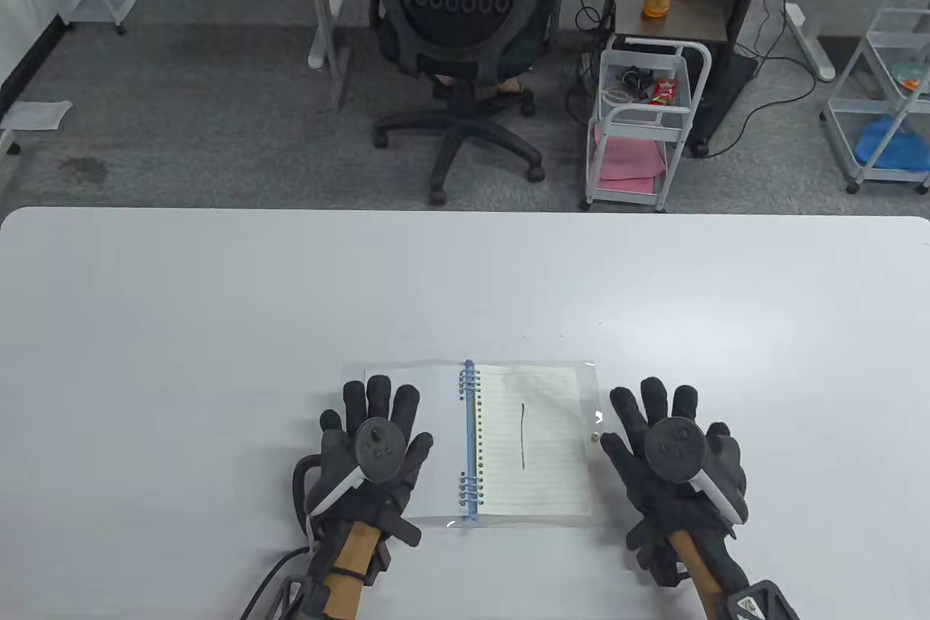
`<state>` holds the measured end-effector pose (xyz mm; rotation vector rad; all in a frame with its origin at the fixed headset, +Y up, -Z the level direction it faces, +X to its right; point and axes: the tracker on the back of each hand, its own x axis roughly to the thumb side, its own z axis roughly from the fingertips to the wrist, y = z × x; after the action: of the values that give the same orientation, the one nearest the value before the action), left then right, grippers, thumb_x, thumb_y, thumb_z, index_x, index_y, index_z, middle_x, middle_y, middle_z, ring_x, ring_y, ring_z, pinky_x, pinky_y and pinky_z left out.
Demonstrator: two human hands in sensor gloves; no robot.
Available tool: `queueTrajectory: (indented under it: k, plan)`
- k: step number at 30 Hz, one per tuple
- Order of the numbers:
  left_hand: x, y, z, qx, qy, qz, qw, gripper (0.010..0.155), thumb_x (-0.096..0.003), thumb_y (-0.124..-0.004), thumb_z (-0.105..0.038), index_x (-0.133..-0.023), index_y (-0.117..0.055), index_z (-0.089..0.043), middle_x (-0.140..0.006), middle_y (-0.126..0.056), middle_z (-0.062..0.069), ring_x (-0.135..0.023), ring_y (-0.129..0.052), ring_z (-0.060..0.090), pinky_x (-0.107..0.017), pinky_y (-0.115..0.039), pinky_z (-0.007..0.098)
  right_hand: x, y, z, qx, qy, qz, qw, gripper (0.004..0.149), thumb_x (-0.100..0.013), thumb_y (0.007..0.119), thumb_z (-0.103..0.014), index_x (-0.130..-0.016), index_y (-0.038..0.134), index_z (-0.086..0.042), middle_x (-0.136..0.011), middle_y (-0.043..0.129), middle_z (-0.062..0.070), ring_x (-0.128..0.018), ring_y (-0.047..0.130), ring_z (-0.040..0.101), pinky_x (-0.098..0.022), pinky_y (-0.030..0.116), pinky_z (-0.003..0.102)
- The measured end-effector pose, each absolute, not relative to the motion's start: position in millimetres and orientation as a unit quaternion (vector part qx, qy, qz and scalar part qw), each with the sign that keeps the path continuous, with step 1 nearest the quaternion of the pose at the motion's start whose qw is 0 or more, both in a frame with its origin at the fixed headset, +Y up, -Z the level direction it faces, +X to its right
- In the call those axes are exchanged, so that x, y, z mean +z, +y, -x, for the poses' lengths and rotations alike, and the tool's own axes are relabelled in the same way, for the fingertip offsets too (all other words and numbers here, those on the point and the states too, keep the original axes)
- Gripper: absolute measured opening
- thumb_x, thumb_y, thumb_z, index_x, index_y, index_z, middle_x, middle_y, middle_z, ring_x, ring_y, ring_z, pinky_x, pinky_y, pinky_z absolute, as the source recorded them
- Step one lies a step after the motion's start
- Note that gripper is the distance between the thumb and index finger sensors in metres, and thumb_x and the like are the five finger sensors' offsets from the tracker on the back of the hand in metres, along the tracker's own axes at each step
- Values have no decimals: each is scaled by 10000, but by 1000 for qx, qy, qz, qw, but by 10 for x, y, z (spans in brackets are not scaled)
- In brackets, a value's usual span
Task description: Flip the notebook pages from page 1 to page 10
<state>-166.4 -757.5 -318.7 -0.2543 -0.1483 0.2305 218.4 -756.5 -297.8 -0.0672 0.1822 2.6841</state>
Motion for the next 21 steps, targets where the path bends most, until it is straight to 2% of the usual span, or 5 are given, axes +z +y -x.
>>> queueTrajectory:
  k: [10,14,16,18,21]
  plan:
    - [-3186,-7574,1667,130,-73,134,980,697,-607,-418,-661,-1173,-82,-432,-1173,104,-32,-1065,190,252,-672,64,542,-3018,-7595,-2170,970,77,21,229,592,-614,536,-523,-1100,238,-366,-1158,-7,-9,-1007,-84,338,-574,32,730]
    - [-3196,-7583,1668,132,-74,139,979,698,-608,-417,-660,-1173,-78,-431,-1173,106,-27,-1064,190,253,-671,64,542,-3097,-7462,-2035,976,28,-9,218,597,-608,594,-506,-1111,329,-320,-1176,85,23,-1055,316,478,-633,412,735]
    - [-3202,-7588,1672,135,-73,141,978,696,-608,-418,-659,-1172,-78,-433,-1172,105,-24,-1064,191,253,-671,64,542,-3152,-7388,-1925,978,6,-35,204,585,-605,614,-492,-1110,397,-291,-1183,142,39,-966,574,491,-596,575,664]
    - [-3203,-7583,1678,134,-72,142,978,697,-608,-417,-660,-1172,-76,-433,-1173,106,-30,-1065,191,252,-671,64,542,-3199,-7333,-1787,981,-5,-61,184,569,-601,625,-485,-1104,466,-269,-1191,226,66,-747,810,443,-506,702,578]
    - [-3204,-7568,1693,141,-72,138,978,697,-609,-418,-658,-1173,-77,-430,-1173,103,-28,-1065,189,255,-670,65,542,-3298,-7322,-1576,983,14,-98,154,556,-595,636,-485,-1091,516,-263,-1180,416,120,-447,935,292,-322,798,470]
